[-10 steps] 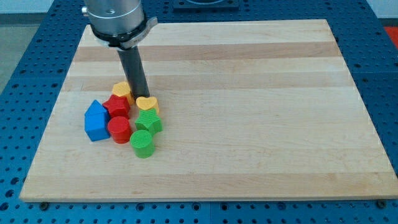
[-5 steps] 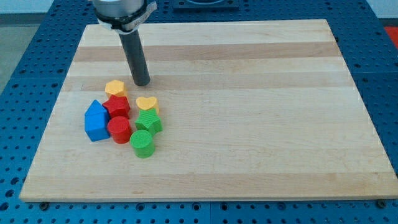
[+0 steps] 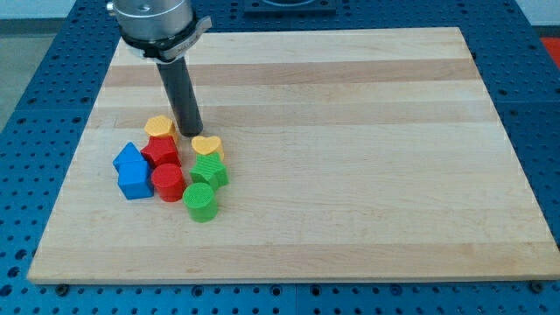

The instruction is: Move the yellow hexagon top to the blue triangle

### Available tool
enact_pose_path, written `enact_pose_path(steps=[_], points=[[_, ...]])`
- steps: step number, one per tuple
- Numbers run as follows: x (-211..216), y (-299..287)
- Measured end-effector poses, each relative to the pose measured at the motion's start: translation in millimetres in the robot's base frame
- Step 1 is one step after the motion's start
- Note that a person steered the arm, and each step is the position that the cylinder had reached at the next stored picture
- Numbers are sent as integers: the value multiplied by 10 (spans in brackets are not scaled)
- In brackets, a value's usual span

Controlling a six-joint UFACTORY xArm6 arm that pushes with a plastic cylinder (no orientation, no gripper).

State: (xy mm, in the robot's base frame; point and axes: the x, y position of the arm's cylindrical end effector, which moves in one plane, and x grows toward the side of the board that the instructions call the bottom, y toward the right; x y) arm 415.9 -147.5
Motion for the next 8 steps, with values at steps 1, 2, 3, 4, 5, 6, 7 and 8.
enact_pose_path(steps=[1,2,3,4,5,6,7,8], points=[[0,-143],[0,-241],[0,-261],[-222,-163],[-385,-385],[-374,-716],[-374,-766],[-373,-888]])
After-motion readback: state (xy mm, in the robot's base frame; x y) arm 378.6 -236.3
